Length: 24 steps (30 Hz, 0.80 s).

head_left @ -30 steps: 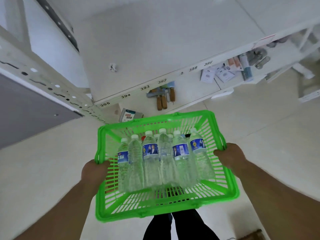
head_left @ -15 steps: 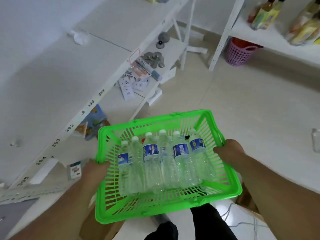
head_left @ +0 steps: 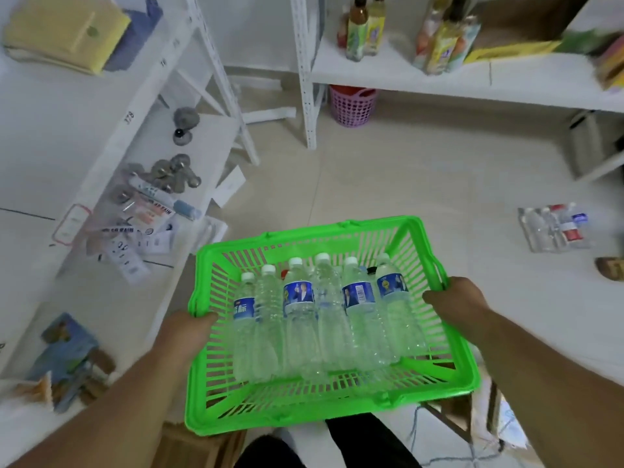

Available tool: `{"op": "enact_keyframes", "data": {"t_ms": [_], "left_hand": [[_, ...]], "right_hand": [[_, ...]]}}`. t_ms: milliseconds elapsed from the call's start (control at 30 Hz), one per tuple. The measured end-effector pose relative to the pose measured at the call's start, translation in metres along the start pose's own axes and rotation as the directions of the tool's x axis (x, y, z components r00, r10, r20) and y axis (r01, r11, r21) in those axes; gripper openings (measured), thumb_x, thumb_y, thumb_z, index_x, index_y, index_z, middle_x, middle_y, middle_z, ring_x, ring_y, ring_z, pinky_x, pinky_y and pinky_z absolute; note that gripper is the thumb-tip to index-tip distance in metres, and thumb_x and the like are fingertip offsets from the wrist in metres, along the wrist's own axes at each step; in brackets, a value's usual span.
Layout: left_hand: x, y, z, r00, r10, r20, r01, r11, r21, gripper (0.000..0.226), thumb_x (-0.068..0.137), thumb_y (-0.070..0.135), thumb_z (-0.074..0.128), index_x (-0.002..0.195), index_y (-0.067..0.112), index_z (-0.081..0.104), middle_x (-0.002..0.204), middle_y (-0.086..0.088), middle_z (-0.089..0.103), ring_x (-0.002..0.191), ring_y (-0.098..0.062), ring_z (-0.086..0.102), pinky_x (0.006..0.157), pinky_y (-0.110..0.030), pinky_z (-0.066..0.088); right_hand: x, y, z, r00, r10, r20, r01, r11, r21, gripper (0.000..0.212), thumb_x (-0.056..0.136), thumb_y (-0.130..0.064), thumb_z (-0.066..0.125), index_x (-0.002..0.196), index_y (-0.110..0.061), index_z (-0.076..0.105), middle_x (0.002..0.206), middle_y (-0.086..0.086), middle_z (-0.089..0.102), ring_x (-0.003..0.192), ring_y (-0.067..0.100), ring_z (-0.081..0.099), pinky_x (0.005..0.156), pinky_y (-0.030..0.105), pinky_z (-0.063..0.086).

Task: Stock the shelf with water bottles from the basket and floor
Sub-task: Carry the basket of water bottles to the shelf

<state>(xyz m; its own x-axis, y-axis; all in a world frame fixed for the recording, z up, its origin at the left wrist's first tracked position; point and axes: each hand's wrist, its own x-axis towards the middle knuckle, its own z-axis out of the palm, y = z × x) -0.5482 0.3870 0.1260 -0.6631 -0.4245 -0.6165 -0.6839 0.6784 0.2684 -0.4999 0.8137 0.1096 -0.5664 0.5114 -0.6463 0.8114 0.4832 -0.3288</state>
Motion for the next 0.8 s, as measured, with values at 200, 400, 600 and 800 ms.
{"op": "enact_keyframes", "data": {"t_ms": [200,400,600,800], "left_hand": [[0.041,0.124,0.015,0.994,0.108,0.017,-0.107,0.994,-0.027,0.023,0.087,0.021,0.069,0.072,0.005,0.062,0.082,-0.017,0.057,0.076,-0.03,0.057,0.067,-0.032,0.039],[0.116,0.228,0.021,0.978,0.204,0.051,-0.203,0.979,-0.021,0.018,0.087,0.024,0.068,0.086,0.007,0.063,0.083,-0.016,0.06,0.073,-0.029,0.054,0.065,-0.033,0.039],[0.187,0.324,0.017,0.975,0.209,0.081,-0.209,0.978,-0.007,0.015,0.085,0.024,0.068,0.084,0.01,0.065,0.081,-0.015,0.061,0.076,-0.032,0.058,0.066,-0.037,0.044],[0.251,0.413,0.021,0.976,0.205,0.076,-0.209,0.977,0.049,0.02,0.086,0.026,0.067,0.086,0.006,0.066,0.078,-0.016,0.062,0.072,-0.031,0.059,0.063,-0.036,0.044]], "right_hand": [[0.069,-0.027,-0.059,0.996,0.048,-0.074,-0.043,0.997,0.071,0.023,0.079,-0.023,0.073,0.087,-0.003,0.067,0.078,0.018,0.067,0.076,0.034,0.066,0.062,0.032,0.046],[0.139,-0.078,-0.093,0.986,0.11,-0.125,-0.092,0.985,0.143,0.019,0.077,-0.019,0.074,0.083,-0.003,0.067,0.078,0.019,0.068,0.073,0.035,0.067,0.066,0.037,0.053],[0.211,-0.138,-0.109,0.973,0.209,-0.103,-0.183,0.959,0.214,0.017,0.08,-0.014,0.075,0.08,-0.002,0.064,0.067,0.014,0.058,0.059,0.026,0.054,0.056,0.032,0.043],[0.292,-0.186,-0.121,0.966,0.254,-0.056,-0.231,0.935,0.268,0.017,0.081,-0.016,0.075,0.082,-0.003,0.064,0.074,0.016,0.06,0.067,0.03,0.058,0.067,0.041,0.052]]}}
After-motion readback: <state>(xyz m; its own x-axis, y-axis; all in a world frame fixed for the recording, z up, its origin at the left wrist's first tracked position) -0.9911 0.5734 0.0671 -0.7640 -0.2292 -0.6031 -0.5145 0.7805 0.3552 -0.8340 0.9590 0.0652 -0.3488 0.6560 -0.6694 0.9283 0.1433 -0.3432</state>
